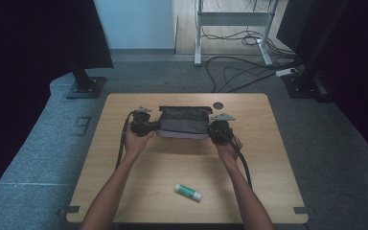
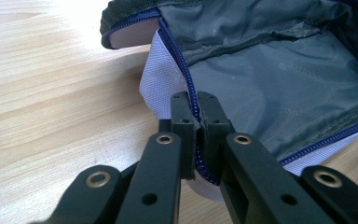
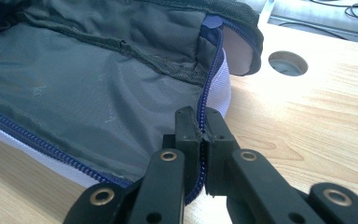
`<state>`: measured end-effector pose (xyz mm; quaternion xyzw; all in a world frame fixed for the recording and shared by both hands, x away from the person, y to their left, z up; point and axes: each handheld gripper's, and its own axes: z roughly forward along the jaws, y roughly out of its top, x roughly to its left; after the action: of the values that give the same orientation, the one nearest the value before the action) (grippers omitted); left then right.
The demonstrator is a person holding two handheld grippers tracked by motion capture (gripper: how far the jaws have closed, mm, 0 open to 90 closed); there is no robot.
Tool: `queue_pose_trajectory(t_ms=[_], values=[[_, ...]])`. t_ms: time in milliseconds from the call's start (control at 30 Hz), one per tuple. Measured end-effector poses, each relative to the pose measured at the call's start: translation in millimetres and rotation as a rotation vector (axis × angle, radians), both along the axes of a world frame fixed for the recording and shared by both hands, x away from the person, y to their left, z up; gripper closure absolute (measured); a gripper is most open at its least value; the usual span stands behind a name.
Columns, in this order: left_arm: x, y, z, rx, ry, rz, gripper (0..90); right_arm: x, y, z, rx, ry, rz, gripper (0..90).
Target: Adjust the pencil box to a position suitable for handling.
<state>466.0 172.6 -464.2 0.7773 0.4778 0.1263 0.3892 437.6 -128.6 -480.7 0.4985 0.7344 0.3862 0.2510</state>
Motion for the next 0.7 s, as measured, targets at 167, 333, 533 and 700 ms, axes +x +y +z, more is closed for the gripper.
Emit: queue_pose_trajectory(t_ms=[167,333,533,700], values=[[-2.6,2.3,0.6,0.001,-0.005,-0.003,87.3,-2.0,1.5,1.3,0.001,-0.002,0.005,85.9],[-5.8,6.5,0.8,-0.008,-0.009,-0.005,87.4,-5.0,4.6,3.0,-0.005,-0.016,0.014,85.9],[-12.3,11.5,1.9,-0.015,-0.023,-0.010,87.4,-9.3,7.6,5.0,0.000,-0.026,0.026,85.9],[-17.1,15.3,4.5,-0.015,-0.032,-0.014,87.4,-12.5,9.8,6.4,0.009,-0.030,0.034,85.9]])
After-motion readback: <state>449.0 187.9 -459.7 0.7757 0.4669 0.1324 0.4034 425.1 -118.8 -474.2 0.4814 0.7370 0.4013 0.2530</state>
